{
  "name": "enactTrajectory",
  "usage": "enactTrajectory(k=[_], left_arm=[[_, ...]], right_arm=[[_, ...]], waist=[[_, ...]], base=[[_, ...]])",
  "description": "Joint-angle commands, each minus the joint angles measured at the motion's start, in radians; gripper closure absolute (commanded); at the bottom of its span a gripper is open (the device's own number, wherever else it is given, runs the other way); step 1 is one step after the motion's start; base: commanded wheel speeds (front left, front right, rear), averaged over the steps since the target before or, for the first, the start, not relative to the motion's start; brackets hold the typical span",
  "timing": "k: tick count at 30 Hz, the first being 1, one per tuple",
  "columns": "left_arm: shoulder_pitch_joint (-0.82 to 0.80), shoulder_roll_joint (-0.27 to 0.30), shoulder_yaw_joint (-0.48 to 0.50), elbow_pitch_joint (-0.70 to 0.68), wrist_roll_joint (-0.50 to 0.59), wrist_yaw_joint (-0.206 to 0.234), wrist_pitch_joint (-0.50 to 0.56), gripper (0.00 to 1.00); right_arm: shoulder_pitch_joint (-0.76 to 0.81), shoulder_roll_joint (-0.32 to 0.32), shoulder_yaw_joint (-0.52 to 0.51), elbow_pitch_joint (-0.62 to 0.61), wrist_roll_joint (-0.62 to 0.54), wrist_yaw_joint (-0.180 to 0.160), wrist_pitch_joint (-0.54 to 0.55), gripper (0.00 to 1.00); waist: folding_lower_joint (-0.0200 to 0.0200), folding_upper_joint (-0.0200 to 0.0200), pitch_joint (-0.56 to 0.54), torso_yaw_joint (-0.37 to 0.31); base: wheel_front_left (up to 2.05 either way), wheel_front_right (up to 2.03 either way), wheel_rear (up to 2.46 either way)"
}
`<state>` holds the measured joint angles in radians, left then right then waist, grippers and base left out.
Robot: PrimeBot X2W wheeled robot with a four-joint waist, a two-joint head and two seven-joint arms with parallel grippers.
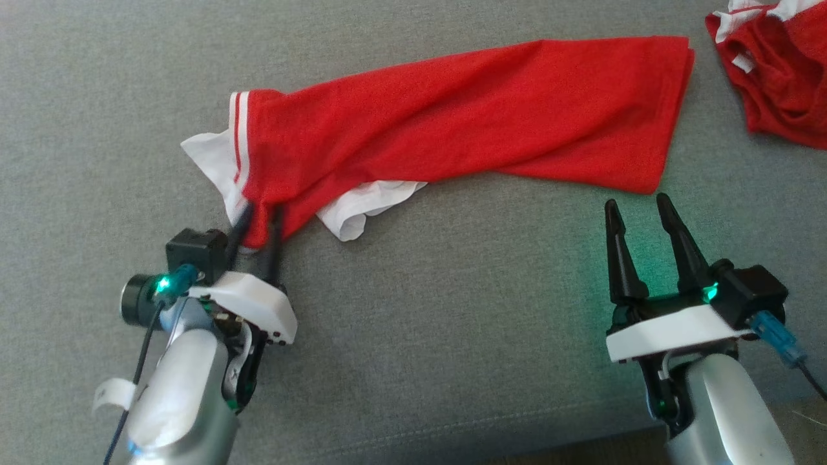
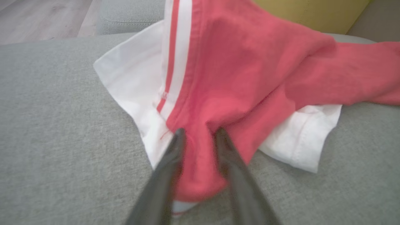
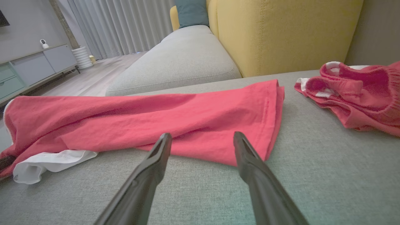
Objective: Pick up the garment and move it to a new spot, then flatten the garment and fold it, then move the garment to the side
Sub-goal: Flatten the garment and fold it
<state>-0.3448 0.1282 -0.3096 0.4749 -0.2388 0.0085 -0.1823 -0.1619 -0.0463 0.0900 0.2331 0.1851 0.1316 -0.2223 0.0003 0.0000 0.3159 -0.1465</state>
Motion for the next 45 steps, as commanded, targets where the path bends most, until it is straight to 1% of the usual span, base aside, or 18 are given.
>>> enactTrajectory(k=[1, 5, 8, 13, 20, 24, 31, 35, 37, 39, 41, 45], left_arm=[[-0.03, 0.02, 0.028, -0.023, 0.01, -0.001, -0.008, 1.0], [-0.03, 0.013, 0.017, -0.039, 0.013, -0.004, -0.036, 1.0], [-0.017, 0.007, 0.012, -0.086, 0.017, -0.001, -0.056, 1.0], [0.015, 0.005, 0.006, -0.235, 0.028, 0.01, -0.072, 1.0], [0.065, 0.023, 0.004, -0.451, 0.047, 0.032, -0.073, 1.0], [0.118, 0.042, 0.003, -0.578, 0.056, 0.051, -0.049, 1.0], [0.281, 0.091, -0.021, -0.786, 0.079, 0.08, 0.039, 1.0], [0.379, 0.104, -0.045, -0.885, 0.081, 0.098, 0.099, 1.0], [0.417, 0.107, -0.049, -0.905, 0.071, 0.106, 0.127, 1.0], [0.44, 0.107, -0.037, -0.888, 0.049, 0.113, 0.143, 1.0], [0.44, 0.104, -0.013, -0.839, 0.016, 0.116, 0.145, 1.0], [0.384, 0.112, 0.025, -0.684, -0.02, 0.098, 0.121, 1.0]], right_arm=[[-0.022, -0.004, 0.021, -0.023, 0.006, -0.001, -0.015, 0.0], [-0.029, -0.004, 0.02, -0.006, 0.012, -0.001, -0.022, 0.0], [-0.029, -0.004, 0.018, 0.001, 0.012, -0.001, -0.025, 0.0], [-0.02, -0.004, 0.014, 0.01, 0.01, -0.001, -0.029, 0.0], [-0.007, -0.004, 0.023, 0.018, 0.012, -0.001, -0.031, 0.0], [0.006, -0.004, 0.02, 0.019, 0.009, -0.001, -0.032, 0.0], [0.03, -0.004, 0.007, 0.016, 0.003, -0.001, -0.028, 0.0], [0.04, -0.004, 0.002, 0.01, -0.001, -0.001, -0.024, 0.0], [0.044, -0.004, 0.003, 0.006, -0.003, -0.001, -0.02, 0.0], [0.043, -0.004, 0.007, 0.004, -0.003, -0.001, -0.017, 0.0], [0.039, -0.004, 0.013, 0.004, -0.003, -0.001, -0.014, 0.0], [0.028, -0.004, 0.029, -0.001, -0.003, -0.001, -0.009, 0.0]], waist=[[-0.0003, 0.0, -0.001, 0.002], [-0.0003, 0.0, -0.02, 0.015], [-0.0003, 0.0, -0.042, 0.028], [-0.0003, 0.0, -0.079, 0.051], [-0.0003, 0.0, -0.121, 0.059], [-0.0003, 0.0, -0.139, 0.059], [-0.0003, 0.0, -0.158, 0.066], [-0.0003, 0.0, -0.162, 0.075], [-0.0003, 0.0, -0.161, 0.08], [-0.0003, 0.0, -0.158, 0.083], [-0.0003, 0.0, -0.153, 0.084], [-0.0003, 0.0, -0.134, 0.074]], base=[[0.0, 0.0, 0.0], [0.0, 0.0, 0.0], [0.0, 0.0, 0.0], [0.0, 0.0, 0.0], [0.0, 0.0, 0.0], [0.0, 0.0, 0.0], [0.0, 0.0, 0.0], [0.0, 0.0, 0.0], [0.0, 0.0, 0.0], [0.0, 0.0, 0.0], [0.0, 0.0, 0.0], [0.0, 0.0, 0.0]])
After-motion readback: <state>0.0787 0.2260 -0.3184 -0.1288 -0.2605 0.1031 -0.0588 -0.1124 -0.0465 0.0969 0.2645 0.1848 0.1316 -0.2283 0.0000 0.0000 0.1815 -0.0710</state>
